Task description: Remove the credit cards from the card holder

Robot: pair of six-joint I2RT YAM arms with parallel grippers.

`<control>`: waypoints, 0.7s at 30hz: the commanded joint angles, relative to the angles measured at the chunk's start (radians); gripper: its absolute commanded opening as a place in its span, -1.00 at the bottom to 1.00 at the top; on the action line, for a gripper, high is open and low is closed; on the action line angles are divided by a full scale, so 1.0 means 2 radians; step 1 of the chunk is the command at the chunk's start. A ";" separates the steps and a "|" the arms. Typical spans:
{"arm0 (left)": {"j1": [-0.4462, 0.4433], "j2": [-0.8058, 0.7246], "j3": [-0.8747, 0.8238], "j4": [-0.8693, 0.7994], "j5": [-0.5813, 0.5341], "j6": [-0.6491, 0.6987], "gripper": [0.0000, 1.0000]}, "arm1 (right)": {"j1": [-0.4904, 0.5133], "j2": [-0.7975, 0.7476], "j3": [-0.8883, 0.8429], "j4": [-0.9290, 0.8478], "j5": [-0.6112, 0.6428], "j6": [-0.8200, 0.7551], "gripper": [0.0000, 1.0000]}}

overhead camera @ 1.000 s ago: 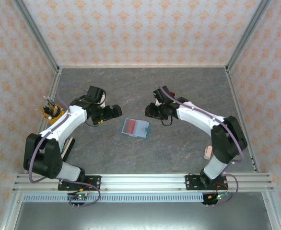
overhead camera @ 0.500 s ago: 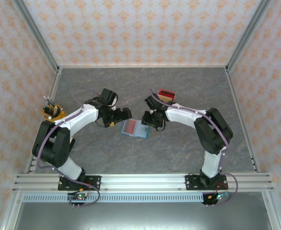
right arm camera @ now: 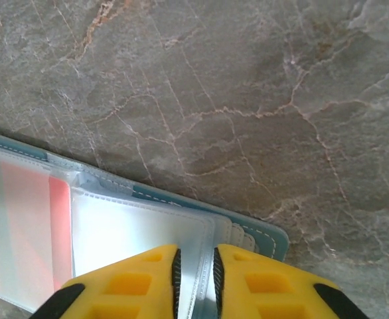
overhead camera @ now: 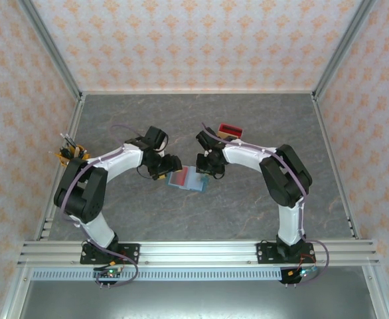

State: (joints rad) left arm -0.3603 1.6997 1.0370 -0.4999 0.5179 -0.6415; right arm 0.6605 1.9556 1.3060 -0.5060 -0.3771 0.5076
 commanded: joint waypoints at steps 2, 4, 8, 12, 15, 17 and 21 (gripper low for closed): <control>-0.005 0.013 0.013 0.003 0.009 0.000 0.16 | 0.002 0.020 0.009 -0.026 0.025 -0.016 -0.58; -0.006 0.018 0.014 0.002 0.007 0.000 0.14 | 0.002 0.022 0.008 -0.026 0.025 -0.017 -0.58; -0.008 0.028 0.016 0.003 0.012 0.003 0.07 | 0.002 0.023 0.004 -0.026 0.024 -0.017 -0.59; -0.009 0.034 0.018 0.003 0.015 0.003 0.05 | 0.002 0.023 0.000 -0.025 0.024 -0.016 -0.59; -0.009 0.036 0.017 0.006 0.016 -0.003 -0.01 | 0.002 0.023 -0.001 -0.025 0.023 -0.015 -0.59; -0.009 0.038 0.016 0.009 0.020 -0.006 -0.01 | 0.002 0.022 -0.001 -0.025 0.021 -0.016 -0.59; -0.009 0.040 0.016 0.012 0.026 -0.007 0.00 | 0.002 0.024 -0.003 -0.023 0.018 -0.015 -0.59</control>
State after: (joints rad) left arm -0.3733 1.7592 1.0466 -0.4953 0.5468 -0.6476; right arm 0.6605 1.9629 1.3155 -0.5152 -0.3702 0.4927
